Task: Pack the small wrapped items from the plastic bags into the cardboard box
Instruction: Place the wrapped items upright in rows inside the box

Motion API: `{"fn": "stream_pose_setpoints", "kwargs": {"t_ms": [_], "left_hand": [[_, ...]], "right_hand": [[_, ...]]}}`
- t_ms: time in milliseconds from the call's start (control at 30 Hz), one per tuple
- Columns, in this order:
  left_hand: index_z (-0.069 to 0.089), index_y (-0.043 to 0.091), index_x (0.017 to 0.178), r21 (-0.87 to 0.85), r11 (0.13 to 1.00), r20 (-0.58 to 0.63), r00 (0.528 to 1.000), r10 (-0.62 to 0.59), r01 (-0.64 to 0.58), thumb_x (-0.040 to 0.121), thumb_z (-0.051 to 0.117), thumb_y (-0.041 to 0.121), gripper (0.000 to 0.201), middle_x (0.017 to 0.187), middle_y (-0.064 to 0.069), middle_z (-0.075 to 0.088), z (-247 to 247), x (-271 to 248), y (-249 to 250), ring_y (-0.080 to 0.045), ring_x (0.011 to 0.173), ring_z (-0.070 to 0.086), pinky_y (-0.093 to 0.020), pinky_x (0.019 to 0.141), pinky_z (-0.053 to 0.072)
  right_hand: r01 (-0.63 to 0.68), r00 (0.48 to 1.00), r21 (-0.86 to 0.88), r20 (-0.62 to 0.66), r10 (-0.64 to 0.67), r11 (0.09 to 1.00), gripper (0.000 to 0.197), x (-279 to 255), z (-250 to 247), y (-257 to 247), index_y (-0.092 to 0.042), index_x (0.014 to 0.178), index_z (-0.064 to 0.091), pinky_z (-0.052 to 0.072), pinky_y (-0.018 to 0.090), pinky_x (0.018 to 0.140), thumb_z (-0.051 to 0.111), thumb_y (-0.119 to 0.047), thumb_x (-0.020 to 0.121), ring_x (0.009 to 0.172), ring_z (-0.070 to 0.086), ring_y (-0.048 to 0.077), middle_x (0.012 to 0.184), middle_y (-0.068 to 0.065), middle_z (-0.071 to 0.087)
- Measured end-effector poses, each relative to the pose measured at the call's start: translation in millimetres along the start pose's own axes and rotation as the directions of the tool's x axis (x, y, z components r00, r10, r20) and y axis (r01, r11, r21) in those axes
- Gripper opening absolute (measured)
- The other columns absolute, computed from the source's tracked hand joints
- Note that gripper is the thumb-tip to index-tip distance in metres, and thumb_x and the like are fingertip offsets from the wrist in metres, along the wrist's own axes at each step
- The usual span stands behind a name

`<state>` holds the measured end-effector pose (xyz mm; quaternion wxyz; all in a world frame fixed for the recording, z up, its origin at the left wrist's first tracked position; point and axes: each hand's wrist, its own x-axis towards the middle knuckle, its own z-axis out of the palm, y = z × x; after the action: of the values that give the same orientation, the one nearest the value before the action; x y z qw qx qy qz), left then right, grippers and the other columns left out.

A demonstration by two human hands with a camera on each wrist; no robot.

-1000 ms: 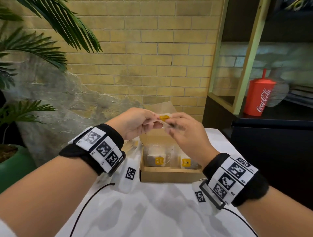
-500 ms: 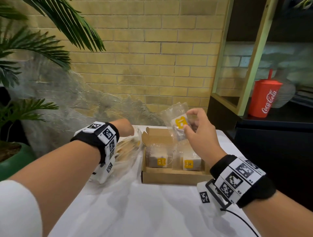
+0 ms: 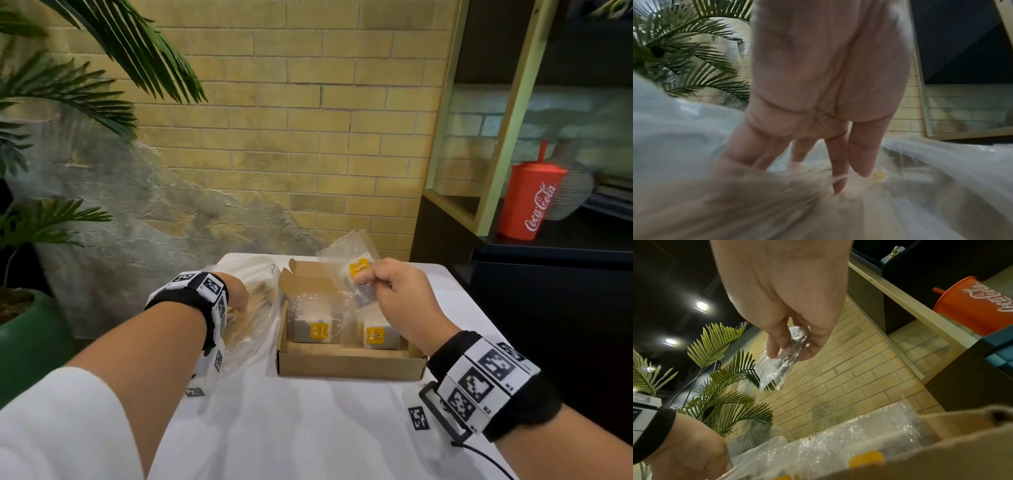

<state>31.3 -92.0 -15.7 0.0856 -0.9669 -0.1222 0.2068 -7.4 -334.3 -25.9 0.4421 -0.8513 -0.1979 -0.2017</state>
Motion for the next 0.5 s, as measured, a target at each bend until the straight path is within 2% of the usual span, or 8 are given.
{"fn": "stream_pose_setpoints", "kwargs": {"t_ms": [100, 200, 267, 300, 333, 367, 433, 500], "left_hand": [[0.044, 0.004, 0.136, -0.06, 0.998, -0.01, 1.0, -0.001, 0.001, 0.101, 0.036, 0.026, 0.042, 0.143, -0.009, 0.044, 4.5, 6.4, -0.2, -0.024, 0.131, 0.042, -0.031, 0.105, 0.032], [0.042, 0.002, 0.137, -0.06, 0.998, -0.058, 0.998, 0.014, -0.017, 0.101, 0.037, 0.021, 0.041, 0.14, -0.011, 0.045, 2.1, 4.6, -2.2, -0.024, 0.129, 0.043, -0.029, 0.104, 0.031], [0.049, 0.005, 0.128, -0.069, 0.998, -0.071, 0.997, -0.001, -0.004, 0.098, 0.042, 0.021, 0.034, 0.114, -0.008, 0.055, 0.2, 10.7, -3.3, -0.019, 0.107, 0.053, -0.027, 0.093, 0.035], [0.053, 0.009, 0.119, -0.105, 0.994, -0.101, 0.995, -0.024, 0.014, 0.098, 0.043, 0.021, 0.026, 0.1, -0.005, 0.053, -2.5, 12.5, -3.7, -0.017, 0.094, 0.053, -0.025, 0.085, 0.036], [0.052, 0.011, 0.109, -0.144, 0.989, -0.136, 0.99, -0.045, 0.025, 0.097, 0.043, 0.021, 0.018, 0.096, -0.004, 0.05, -5.9, 11.3, -4.0, -0.017, 0.09, 0.051, -0.023, 0.082, 0.036], [0.051, 0.011, 0.108, -0.172, 0.985, -0.172, 0.984, -0.045, 0.015, 0.096, 0.043, 0.02, 0.017, 0.103, -0.004, 0.052, -8.4, 10.1, -4.7, -0.02, 0.096, 0.052, -0.023, 0.084, 0.039], [0.05, 0.007, 0.124, -0.207, 0.978, -0.23, 0.971, -0.059, 0.01, 0.097, 0.042, 0.018, 0.031, 0.127, -0.01, 0.054, -11.3, 4.3, -6.6, -0.026, 0.116, 0.053, -0.028, 0.095, 0.041], [0.054, 0.0, 0.121, -0.237, 0.971, -0.285, 0.953, -0.103, 0.034, 0.096, 0.043, 0.015, 0.032, 0.123, -0.014, 0.058, -10.6, 1.4, -12.9, -0.028, 0.112, 0.057, -0.03, 0.09, 0.045]], "right_hand": [[0.003, 1.0, -0.008, -0.005, -0.003, 1.0, 0.029, 0.2, 0.9, 2.1, -0.012, 0.088, 0.073, 0.046, 0.033, 0.096, 0.048, 0.002, 0.09, 0.093, 0.056, 0.01, 0.089, -0.009, 0.061], [0.013, 1.0, -0.014, 0.002, -0.013, 1.0, 0.03, -0.2, 2.3, 4.5, -0.012, 0.086, 0.074, 0.041, 0.043, 0.102, 0.048, 0.003, 0.09, 0.091, 0.055, 0.011, 0.083, -0.019, 0.058], [0.01, 1.0, -0.02, 0.003, -0.01, 1.0, 0.03, -0.6, 2.4, 5.0, -0.012, 0.086, 0.074, 0.043, 0.042, 0.1, 0.048, 0.003, 0.09, 0.094, 0.056, 0.014, 0.082, -0.022, 0.056], [0.008, 1.0, -0.022, 0.0, -0.008, 1.0, 0.03, -1.0, 2.2, 4.9, -0.012, 0.086, 0.074, 0.045, 0.039, 0.097, 0.048, 0.003, 0.09, 0.096, 0.056, 0.016, 0.082, -0.02, 0.056], [0.004, 1.0, -0.019, -0.003, -0.004, 1.0, 0.03, -1.4, 1.9, 4.9, -0.012, 0.086, 0.074, 0.047, 0.036, 0.094, 0.048, 0.004, 0.089, 0.097, 0.056, 0.017, 0.083, -0.017, 0.057], [-0.002, 1.0, -0.013, -0.005, 0.002, 1.0, 0.03, -2.1, 1.2, 4.8, -0.012, 0.087, 0.074, 0.047, 0.033, 0.092, 0.048, 0.004, 0.089, 0.096, 0.055, 0.017, 0.084, -0.015, 0.058], [-0.025, 1.0, 0.007, 0.001, 0.025, 1.0, 0.029, -3.4, 0.2, 5.8, -0.011, 0.087, 0.073, 0.047, 0.027, 0.089, 0.048, 0.004, 0.09, 0.094, 0.054, 0.014, 0.086, -0.012, 0.058], [-0.05, 0.999, 0.022, 0.012, 0.049, 0.999, 0.029, -4.0, -0.1, 7.7, -0.011, 0.087, 0.073, 0.046, 0.026, 0.089, 0.048, 0.004, 0.09, 0.095, 0.054, 0.013, 0.089, -0.01, 0.059]]}}
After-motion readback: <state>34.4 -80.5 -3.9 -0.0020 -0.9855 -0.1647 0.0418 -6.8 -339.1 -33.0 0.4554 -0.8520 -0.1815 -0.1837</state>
